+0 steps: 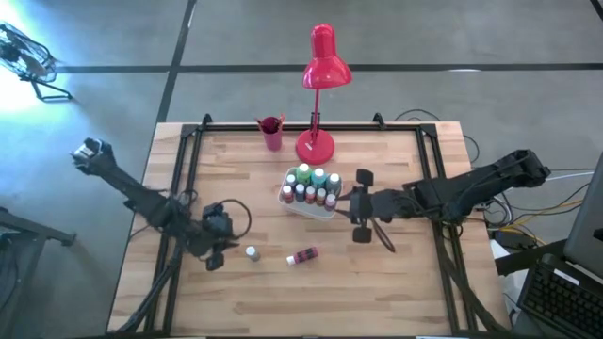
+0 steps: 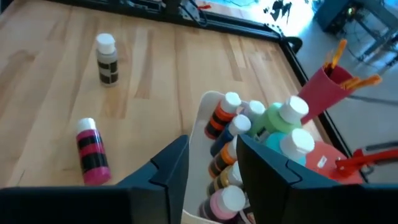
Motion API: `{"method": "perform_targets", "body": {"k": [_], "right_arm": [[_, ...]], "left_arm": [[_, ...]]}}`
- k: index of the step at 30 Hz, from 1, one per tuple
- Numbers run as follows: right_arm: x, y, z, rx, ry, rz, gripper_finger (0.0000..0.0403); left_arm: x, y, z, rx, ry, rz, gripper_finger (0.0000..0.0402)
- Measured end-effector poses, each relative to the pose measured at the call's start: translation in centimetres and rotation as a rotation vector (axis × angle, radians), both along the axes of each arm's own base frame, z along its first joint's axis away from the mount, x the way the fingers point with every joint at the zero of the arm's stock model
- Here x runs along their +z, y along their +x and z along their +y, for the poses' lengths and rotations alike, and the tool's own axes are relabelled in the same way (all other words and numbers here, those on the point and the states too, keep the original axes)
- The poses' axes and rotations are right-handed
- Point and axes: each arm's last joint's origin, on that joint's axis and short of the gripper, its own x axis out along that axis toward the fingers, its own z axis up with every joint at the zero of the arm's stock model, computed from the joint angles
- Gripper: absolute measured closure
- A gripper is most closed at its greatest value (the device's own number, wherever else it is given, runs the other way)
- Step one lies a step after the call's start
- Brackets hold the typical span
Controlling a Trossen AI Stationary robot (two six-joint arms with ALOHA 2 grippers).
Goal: Pick & Place Paint Supplies
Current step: Put the grey paint bottle into the white bin
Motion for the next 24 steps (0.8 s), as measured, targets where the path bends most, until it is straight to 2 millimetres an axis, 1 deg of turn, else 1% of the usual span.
{"method": "perform_targets", "body": {"k": [3,5,9,12,15,18,22,24], "right_arm": [[-0.4,0.0,-0.3,-0.031,0.02,0.003,0.0265],[-0.7,-0.1,-0.5,-0.055,0.017,0.009,0.0262],[-1.1,0.0,-0.9,-0.083,0.031,0.014,0.0255],[-1.1,0.0,-1.0,-0.096,0.044,0.012,0.025],[-1.1,0.0,-1.0,-0.099,0.048,0.005,0.0246],[-1.0,0.1,-1.2,-0.105,0.049,-0.002,0.0244],[-1.0,0.1,-1.4,-0.112,0.051,-0.007,0.0244],[-1.0,0.2,-1.4,-0.113,0.051,-0.011,0.0249]], "left_arm": [[-0.3,-0.2,-1.0,-0.023,-0.095,0.071,0.0323],[-0.7,-0.3,-1.4,-0.02,-0.12,0.11,0.0323],[-1.8,0.0,-1.9,-0.034,-0.079,0.153,0.032],[-2.6,0.3,-2.0,-0.036,-0.026,0.177,0.0309],[-3.2,0.6,-2.1,-0.021,0.036,0.174,0.0287],[-3.5,0.8,-2.2,-0.016,0.074,0.173,0.0255],[-3.6,0.9,-2.2,-0.017,0.076,0.174,0.021],[-3.5,1.1,-2.4,-0.029,0.056,0.164,0.0194]]}}
